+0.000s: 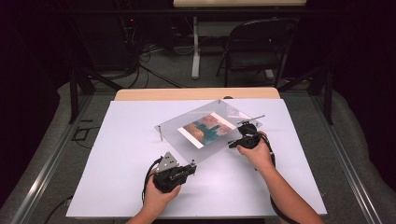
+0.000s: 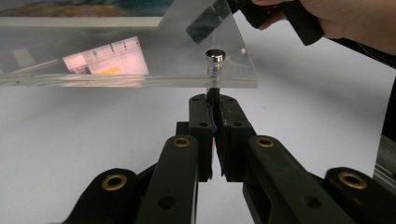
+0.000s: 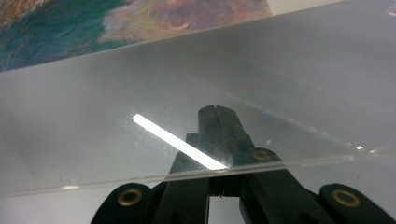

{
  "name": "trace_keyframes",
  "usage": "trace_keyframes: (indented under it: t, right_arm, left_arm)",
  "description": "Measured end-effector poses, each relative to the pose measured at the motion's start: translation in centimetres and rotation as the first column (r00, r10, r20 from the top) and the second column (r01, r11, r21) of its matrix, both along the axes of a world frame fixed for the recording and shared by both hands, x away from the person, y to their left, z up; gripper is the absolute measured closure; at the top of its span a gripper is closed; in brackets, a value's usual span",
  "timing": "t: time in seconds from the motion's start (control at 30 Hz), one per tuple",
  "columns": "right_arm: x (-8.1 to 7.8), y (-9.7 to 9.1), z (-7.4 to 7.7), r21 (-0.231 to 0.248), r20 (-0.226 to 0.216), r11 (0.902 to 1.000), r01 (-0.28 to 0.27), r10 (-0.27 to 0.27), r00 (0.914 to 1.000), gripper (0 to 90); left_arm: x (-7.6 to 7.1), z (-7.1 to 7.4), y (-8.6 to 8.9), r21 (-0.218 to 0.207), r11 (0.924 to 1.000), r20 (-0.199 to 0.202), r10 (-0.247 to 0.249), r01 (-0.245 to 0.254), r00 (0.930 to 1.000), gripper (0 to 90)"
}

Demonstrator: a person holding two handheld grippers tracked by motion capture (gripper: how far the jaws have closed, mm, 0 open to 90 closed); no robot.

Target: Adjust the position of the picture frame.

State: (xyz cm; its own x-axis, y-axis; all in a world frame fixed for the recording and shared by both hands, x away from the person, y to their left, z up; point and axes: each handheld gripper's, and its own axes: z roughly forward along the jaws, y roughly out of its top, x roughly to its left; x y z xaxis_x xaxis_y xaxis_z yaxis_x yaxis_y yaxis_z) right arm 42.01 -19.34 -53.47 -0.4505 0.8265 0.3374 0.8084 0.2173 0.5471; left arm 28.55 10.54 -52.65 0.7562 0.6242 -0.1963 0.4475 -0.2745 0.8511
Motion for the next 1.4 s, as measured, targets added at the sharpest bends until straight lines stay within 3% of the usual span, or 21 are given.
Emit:
trace_keyframes:
  t: [0.33, 0.6, 0.73, 1.0, 1.03, 1.17, 1.33, 1.4]
  right_arm:
    - [1.3, 0.6, 0.0, -0.017, -0.012, 0.9997, 0.017, -0.017, 0.9998, 90.0]
    - [1.0, 0.3, 0.2, 0.009, 0.000, 0.9997, 0.022, -0.022, 0.9998, 90.0]
    - [-0.1, -0.7, 0.6, -0.003, 0.024, 0.9997, 0.025, -0.025, 0.9994, 90.0]
    - [-4.2, -3.7, 1.0, -0.028, 0.091, 0.9974, 0.066, -0.063, 0.9939, 90.0]
    - [-5.3, -4.2, 1.0, -0.031, 0.110, 0.9973, 0.067, -0.063, 0.9919, 89.3]
    - [-7.1, -4.8, 1.0, -0.008, 0.140, 0.9974, 0.072, -0.070, 0.9876, 85.4]
    - [-8.5, -4.7, 1.0, 0.012, 0.166, 0.9978, 0.065, -0.066, 0.9838, 80.4]
    - [-9.3, -4.4, 1.3, 0.016, 0.192, 0.9987, 0.048, -0.050, 0.9801, 78.2]
  left_arm:
    - [-0.1, -0.1, -0.7, -0.011, 0.9999, -0.012, -0.010, 0.010, 0.9999, 85.8]
    - [0.2, 0.1, -1.4, -0.022, 0.9990, -0.022, -0.039, 0.038, 0.9990, 85.8]
    - [0.2, -0.3, -2.8, 0.008, 0.9978, -0.022, -0.066, 0.066, 0.9976, 85.7]
    - [0.2, -1.5, -6.0, 0.051, 0.9935, -0.024, -0.101, 0.102, 0.9946, 85.4]
    - [0.1, -2.0, -6.8, 0.068, 0.9922, -0.027, -0.103, 0.105, 0.9943, 85.2]
    - [0.0, -2.9, -7.3, 0.097, 0.9899, -0.019, -0.103, 0.104, 0.9945, 84.5]
    - [0.0, -2.9, -7.1, 0.065, 0.9931, -0.039, -0.096, 0.098, 0.9947, 82.0]
    - [0.0, -2.4, -6.4, 0.052, 0.9930, -0.048, -0.104, 0.106, 0.9935, 73.2]
